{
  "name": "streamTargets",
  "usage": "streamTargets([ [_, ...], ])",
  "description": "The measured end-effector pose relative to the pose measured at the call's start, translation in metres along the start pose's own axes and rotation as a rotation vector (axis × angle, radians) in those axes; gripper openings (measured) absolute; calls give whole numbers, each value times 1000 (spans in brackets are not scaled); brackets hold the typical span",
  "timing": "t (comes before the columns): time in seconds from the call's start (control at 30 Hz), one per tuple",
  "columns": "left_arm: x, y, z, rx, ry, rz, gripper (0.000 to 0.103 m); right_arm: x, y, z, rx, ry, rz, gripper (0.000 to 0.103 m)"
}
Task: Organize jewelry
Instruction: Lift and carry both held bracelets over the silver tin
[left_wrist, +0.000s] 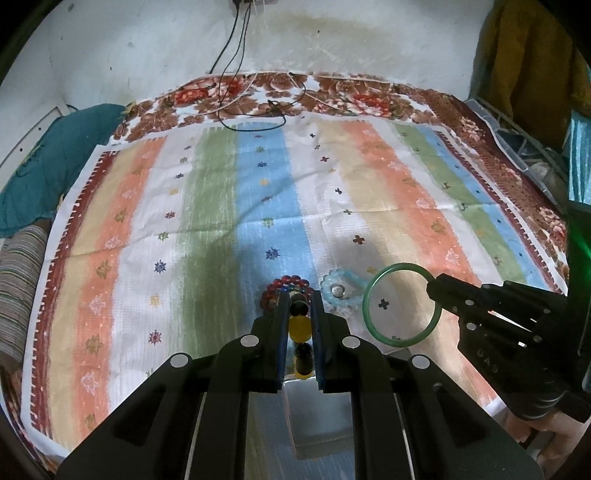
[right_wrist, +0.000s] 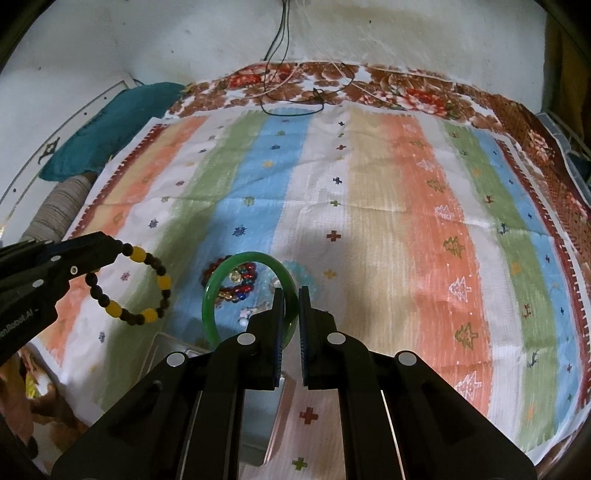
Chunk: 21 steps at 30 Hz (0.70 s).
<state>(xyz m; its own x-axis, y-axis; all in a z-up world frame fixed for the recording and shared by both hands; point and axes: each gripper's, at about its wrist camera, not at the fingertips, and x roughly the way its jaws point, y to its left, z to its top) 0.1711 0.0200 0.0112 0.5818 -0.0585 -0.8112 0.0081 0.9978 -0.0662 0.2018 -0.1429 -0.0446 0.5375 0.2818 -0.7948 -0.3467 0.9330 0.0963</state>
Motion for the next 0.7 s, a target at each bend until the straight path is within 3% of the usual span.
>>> streamTargets([
  [0.1, -1, 3, -6, -30, 15, -43, 11, -5, 0, -4, 2, -7, -1, 8],
  [0.7, -24, -10, -42, 15, -4, -47, 11, -21, 14, -42, -20, 21, 20, 8],
])
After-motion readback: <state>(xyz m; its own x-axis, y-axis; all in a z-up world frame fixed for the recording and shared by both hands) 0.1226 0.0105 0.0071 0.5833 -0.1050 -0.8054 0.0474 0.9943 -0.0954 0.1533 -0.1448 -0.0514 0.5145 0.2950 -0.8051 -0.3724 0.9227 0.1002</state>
